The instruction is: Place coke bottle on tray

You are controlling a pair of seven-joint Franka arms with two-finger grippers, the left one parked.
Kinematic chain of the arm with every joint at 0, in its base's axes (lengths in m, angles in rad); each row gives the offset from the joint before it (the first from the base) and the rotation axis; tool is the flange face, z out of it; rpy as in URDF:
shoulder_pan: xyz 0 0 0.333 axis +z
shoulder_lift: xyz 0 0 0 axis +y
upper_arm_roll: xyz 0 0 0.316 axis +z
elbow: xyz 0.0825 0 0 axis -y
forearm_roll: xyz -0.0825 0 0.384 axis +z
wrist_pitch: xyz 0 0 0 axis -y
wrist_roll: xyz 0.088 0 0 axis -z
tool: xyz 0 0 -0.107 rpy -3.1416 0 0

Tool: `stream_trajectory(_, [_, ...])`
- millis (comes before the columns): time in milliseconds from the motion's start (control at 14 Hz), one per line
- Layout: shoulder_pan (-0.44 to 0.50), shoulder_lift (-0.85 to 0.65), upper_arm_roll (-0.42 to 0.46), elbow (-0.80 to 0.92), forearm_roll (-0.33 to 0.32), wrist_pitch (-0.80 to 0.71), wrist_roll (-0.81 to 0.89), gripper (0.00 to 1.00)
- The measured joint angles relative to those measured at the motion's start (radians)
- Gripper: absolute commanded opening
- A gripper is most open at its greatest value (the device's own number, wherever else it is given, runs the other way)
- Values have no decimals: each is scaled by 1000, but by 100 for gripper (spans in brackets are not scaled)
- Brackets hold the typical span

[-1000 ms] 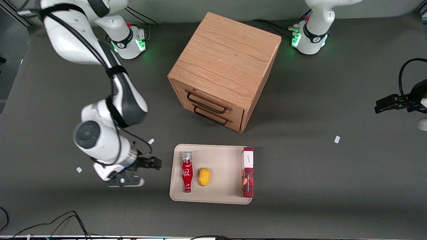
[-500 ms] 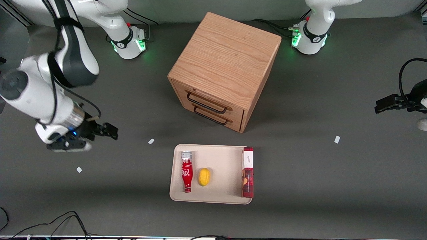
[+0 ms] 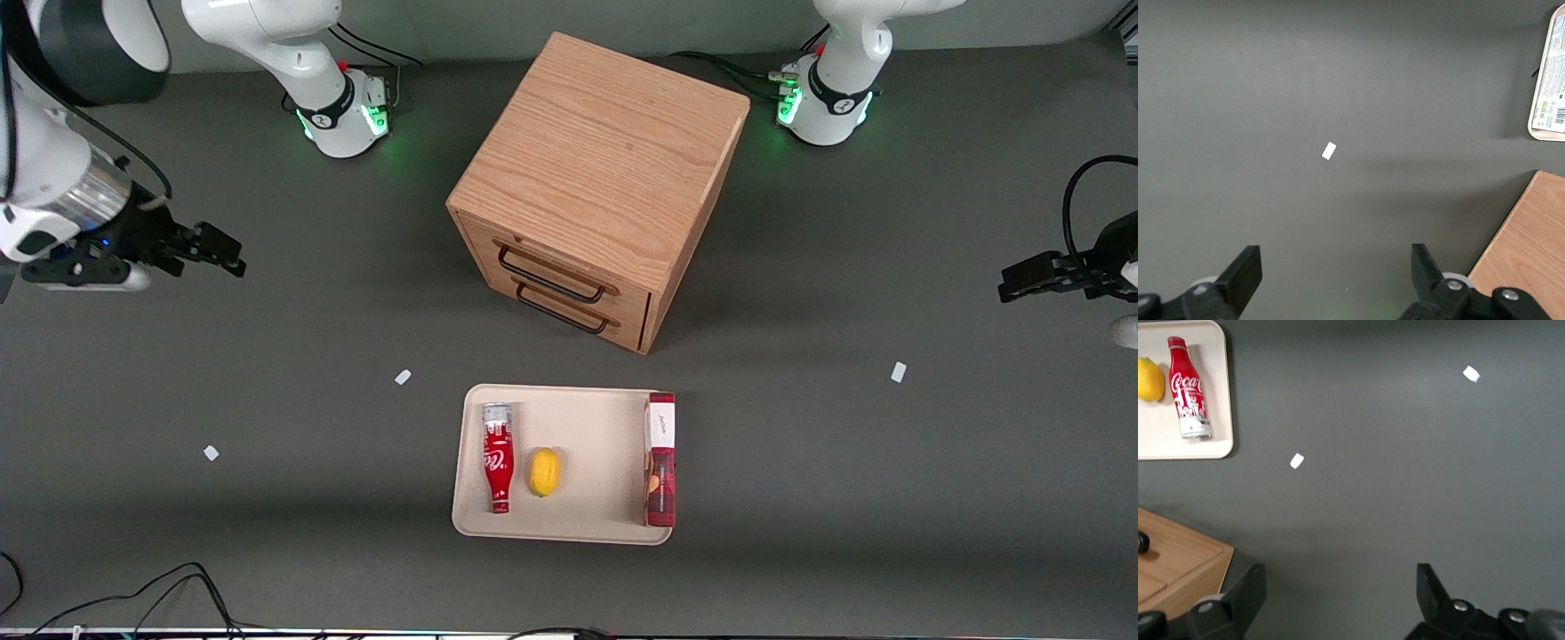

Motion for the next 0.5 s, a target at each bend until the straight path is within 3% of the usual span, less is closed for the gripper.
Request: stream_trajectory(500, [1,-4,-5,81,-5,-133,0,100])
